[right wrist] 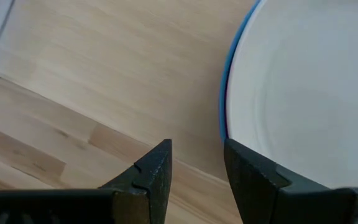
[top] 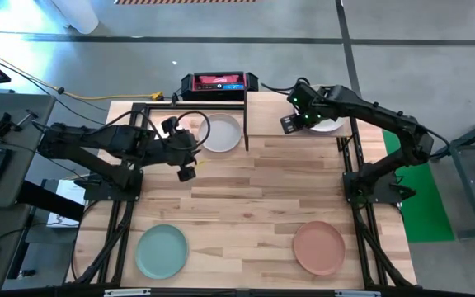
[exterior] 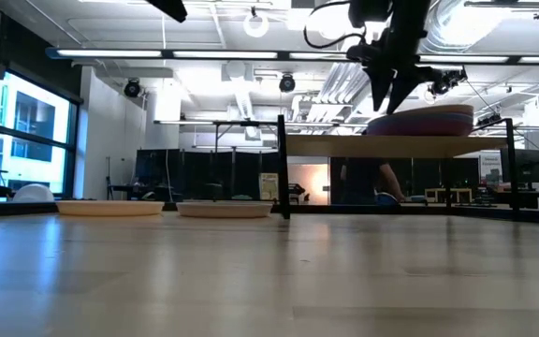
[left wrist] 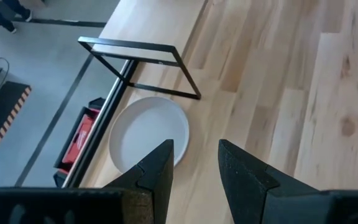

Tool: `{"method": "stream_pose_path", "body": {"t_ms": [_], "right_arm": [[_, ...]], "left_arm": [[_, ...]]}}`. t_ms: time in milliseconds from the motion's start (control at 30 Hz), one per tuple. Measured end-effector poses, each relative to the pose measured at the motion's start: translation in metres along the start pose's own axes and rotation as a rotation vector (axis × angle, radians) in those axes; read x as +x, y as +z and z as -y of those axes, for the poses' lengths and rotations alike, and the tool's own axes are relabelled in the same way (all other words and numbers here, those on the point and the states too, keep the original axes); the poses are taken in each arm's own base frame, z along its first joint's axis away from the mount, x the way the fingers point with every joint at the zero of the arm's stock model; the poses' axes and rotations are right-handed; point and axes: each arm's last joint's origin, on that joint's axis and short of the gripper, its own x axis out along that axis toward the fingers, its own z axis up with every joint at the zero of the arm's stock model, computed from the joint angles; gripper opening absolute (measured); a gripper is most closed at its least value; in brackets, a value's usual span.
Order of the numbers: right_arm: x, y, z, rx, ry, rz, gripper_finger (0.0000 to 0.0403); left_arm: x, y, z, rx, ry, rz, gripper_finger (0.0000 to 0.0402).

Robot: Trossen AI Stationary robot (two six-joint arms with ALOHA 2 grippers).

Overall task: Place and stack plates onto a shelf
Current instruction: Stack the white plate on top of the pink plate on the shelf

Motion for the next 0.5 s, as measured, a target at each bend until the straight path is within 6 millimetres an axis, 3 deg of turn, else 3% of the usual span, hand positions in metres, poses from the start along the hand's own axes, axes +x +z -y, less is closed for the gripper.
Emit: {"method": "stream_pose_path", "body": {"t_ms": [500], "right_arm": [[0.001,0.002,0.010,-0.020,-0.048,-0.025,0.0142]], "left_arm": [[0.013,0.002,-0.007,-0.057,0.044,-0.035,0.0117]]}}
